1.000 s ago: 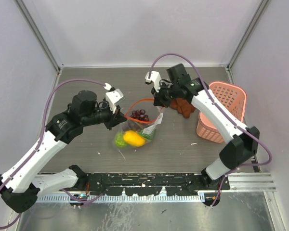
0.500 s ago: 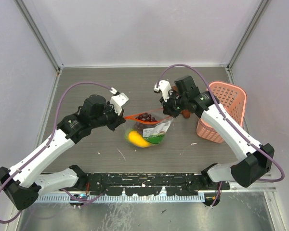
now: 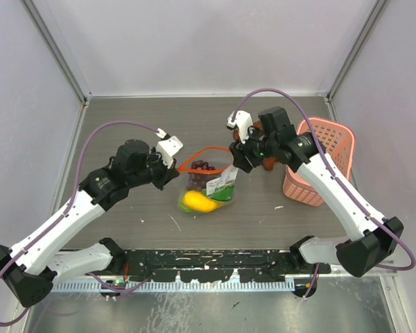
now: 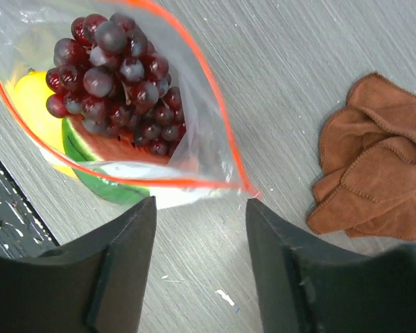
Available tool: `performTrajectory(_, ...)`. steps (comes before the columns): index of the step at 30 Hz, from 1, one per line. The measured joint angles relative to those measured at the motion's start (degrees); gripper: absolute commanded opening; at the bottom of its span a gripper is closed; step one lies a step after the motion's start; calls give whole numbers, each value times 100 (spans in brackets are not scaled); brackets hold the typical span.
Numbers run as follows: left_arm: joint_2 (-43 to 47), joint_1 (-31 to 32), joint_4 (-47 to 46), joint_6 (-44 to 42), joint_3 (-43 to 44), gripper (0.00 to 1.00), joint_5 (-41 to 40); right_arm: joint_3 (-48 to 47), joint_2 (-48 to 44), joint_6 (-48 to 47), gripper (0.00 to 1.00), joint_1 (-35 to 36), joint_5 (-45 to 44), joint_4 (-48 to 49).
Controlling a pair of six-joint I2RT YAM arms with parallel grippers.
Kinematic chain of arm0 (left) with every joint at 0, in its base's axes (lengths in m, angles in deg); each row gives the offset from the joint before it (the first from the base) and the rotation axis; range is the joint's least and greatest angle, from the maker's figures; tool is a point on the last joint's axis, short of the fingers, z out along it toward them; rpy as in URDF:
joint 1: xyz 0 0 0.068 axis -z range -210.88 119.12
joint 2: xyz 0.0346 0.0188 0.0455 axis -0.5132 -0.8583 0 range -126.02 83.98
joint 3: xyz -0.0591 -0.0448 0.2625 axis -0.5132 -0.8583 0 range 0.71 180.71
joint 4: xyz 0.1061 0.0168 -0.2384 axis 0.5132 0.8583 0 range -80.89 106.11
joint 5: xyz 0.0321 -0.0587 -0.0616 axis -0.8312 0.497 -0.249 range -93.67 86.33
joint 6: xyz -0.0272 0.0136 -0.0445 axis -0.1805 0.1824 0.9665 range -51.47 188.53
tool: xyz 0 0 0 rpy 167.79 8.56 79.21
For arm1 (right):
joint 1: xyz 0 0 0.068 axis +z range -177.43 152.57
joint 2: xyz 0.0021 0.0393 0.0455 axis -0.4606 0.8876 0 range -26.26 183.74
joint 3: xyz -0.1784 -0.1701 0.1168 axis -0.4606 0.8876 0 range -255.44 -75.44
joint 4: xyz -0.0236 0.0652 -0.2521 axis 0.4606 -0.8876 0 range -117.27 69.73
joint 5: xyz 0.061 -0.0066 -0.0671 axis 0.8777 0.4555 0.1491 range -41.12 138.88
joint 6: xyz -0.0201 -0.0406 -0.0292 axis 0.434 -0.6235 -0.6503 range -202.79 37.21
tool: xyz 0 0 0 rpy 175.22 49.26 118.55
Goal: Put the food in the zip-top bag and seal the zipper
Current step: Adjust the zipper food storage bag at the center of the board.
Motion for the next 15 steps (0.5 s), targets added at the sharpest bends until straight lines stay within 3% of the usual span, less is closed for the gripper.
performTrajectory(5, 304, 0, -15, -149, 0, 0, 225, -138, 0, -57, 89, 48, 212, -15)
performTrajectory(9, 492, 0, -39, -280, 2, 0, 380, -216, 13, -181, 96, 118, 345, 87)
performTrajectory(15, 404, 0, 9, -439, 144, 0, 605, -245, 85, -625, 97, 146, 1010, 549)
